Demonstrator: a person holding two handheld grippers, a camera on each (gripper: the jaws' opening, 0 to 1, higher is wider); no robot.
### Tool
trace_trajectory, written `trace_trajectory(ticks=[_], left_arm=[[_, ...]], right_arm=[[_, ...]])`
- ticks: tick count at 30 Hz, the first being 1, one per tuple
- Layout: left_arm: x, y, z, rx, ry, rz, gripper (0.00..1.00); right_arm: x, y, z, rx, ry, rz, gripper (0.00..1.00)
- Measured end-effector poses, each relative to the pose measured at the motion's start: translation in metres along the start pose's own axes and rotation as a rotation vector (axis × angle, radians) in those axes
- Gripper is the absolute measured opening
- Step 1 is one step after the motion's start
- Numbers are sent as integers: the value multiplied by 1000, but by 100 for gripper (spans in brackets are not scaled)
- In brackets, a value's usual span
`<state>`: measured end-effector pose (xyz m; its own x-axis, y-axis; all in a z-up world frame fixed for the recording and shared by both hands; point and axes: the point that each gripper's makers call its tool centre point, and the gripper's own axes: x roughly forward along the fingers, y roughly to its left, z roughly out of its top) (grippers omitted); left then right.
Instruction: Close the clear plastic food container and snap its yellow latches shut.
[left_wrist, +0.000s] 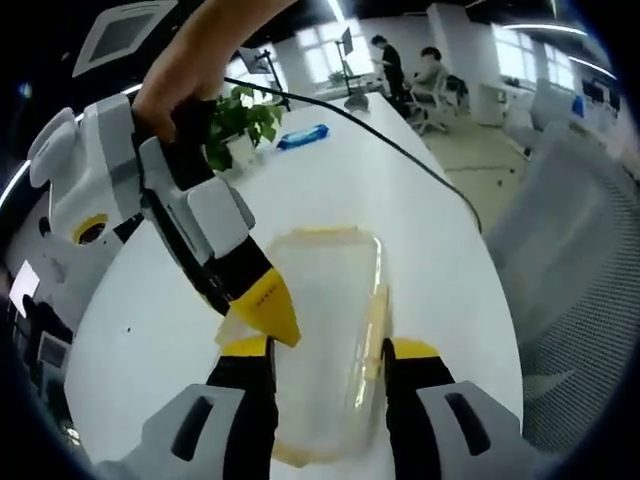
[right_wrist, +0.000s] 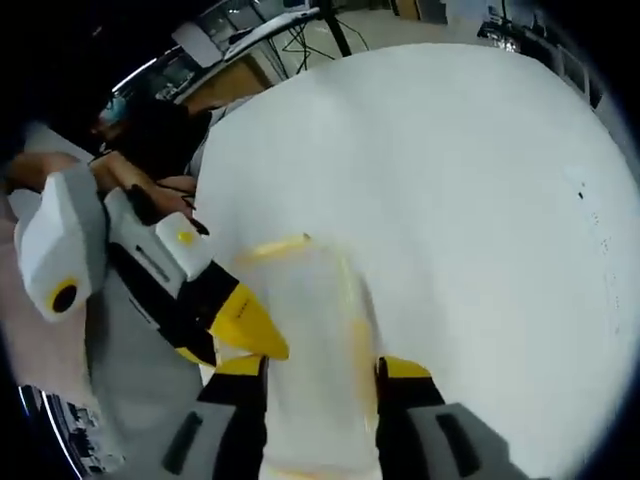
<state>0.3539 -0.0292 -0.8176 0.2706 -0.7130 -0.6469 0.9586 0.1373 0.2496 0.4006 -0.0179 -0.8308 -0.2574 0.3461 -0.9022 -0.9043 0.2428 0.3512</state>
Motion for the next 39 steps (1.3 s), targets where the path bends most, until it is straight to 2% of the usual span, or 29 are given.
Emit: trace_trajectory(ticks=[7,14,19,21,24,27,29,32,36,37,39], left_arm=[[0,0,1,-5,12,4,39],[0,0,1,-1,24,5,40],[0,-1,2,14,43,7,40],[0,-1,2,16,50,12,40],[0,-1,3,19,62,18,40],[-4,-1,3,-21,67,25,39],[-7,-1,3,-58,59,27,37],[-14,2,2,-126,49,35,36],[-25,13,8,-206,-1,74,39],[-30,17,8,-204,-4,84,39],[-37,29,4,-208,-2,133,40]], right_arm=[[-2,1,0,3,4,-62,42],[-7,2,0,-10,-42,-171,42],[-12,4,4,-94,-45,-297,41],[-12,8,4,-86,-44,-316,40],[-14,6,2,-63,-69,-337,40],[-15,7,2,-53,-127,-346,39],[-17,5,0,29,-170,-362,41],[-18,6,-8,67,-185,-358,55],[-30,7,-11,184,-305,-367,55],[-35,6,-12,216,-340,-378,55],[-43,4,-21,246,-361,-410,55]])
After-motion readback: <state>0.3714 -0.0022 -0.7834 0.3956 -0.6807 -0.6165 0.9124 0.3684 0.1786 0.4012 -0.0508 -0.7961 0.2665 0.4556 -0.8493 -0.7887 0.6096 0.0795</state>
